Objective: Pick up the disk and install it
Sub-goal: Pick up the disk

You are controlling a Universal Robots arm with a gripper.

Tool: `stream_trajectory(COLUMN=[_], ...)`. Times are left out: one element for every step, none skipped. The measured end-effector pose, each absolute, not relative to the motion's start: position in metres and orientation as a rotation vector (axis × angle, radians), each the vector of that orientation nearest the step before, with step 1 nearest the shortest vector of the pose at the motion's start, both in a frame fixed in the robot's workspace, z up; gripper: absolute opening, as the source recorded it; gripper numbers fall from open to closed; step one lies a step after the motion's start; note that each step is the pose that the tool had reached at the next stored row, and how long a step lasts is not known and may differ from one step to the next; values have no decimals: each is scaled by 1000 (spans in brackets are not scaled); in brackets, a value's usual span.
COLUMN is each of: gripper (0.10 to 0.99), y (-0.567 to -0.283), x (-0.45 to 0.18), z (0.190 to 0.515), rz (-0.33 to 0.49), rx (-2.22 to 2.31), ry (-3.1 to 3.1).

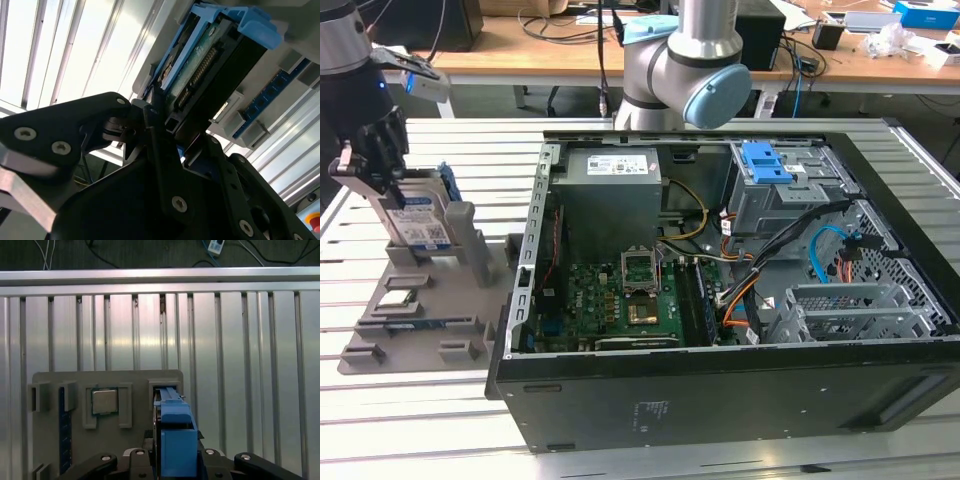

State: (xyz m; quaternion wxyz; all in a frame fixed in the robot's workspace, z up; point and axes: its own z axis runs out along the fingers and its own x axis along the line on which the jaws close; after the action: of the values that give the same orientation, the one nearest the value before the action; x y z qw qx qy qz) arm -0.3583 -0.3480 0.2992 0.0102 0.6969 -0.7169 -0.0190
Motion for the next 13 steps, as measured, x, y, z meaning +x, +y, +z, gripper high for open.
stream_trajectory(gripper=[365, 365, 365, 365, 365, 365, 365, 365, 365, 365, 365, 365, 365], y=[-348, -348, -348, -347, -347, -347, -346, -346, -346, -346, -346, -346, -346], x=[-358, -358, -358, -358, -358, -358, -358, -358, -358, -358, -358, -358, -358], z=[300, 301, 302, 304, 305, 307, 309, 313, 315, 316, 318, 320, 323], rz=[-59, -59, -59, -59, -59, -59, -59, -59, -59, -59, -59, -59, -59], rx=[2175, 2175, 2175, 2175, 2175, 2175, 2175, 2175, 2175, 2175, 2175, 2175, 2175], ry=[-2238, -2238, -2238, -2238, -2238, -2238, -2238, -2238, -2238, -2238, -2238, -2238, -2238])
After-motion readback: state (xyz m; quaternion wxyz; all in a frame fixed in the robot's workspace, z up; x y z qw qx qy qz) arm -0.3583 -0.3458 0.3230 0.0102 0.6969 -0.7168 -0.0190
